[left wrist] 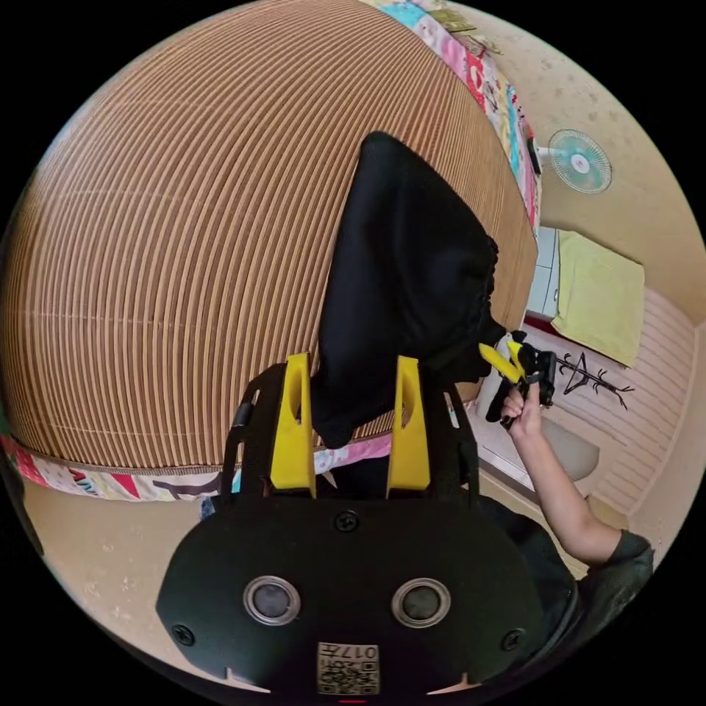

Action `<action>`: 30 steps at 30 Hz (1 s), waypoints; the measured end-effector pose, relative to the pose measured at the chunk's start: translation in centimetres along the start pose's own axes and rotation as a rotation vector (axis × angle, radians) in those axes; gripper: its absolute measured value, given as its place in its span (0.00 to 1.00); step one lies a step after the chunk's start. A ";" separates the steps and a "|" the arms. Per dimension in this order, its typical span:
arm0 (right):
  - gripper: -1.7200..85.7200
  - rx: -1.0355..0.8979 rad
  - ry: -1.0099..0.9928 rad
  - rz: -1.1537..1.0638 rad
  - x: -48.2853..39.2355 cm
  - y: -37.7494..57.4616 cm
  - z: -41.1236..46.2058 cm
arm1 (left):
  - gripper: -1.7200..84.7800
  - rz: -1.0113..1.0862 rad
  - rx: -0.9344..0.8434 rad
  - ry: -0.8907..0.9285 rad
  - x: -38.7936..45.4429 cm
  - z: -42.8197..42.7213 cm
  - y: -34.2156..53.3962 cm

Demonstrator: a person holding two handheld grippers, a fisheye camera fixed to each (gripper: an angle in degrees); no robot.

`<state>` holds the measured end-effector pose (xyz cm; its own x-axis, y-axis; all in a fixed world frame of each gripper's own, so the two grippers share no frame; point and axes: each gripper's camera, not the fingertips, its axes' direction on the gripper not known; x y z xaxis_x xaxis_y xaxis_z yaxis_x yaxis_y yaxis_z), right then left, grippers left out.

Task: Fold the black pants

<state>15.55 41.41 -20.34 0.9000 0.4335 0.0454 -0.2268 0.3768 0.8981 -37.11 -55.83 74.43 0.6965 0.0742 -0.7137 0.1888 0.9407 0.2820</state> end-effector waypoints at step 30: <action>0.02 -0.039 0.519 -0.040 -3.2 5.2 4.0 | 0.08 0.479 -0.064 0.404 -9.1 -2.7 1.9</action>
<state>12.95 38.69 -14.08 0.6075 0.7631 -0.2207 -0.2188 0.4278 0.8770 -44.95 -53.82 79.71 0.3746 0.5999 -0.7069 -0.1301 0.7889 0.6006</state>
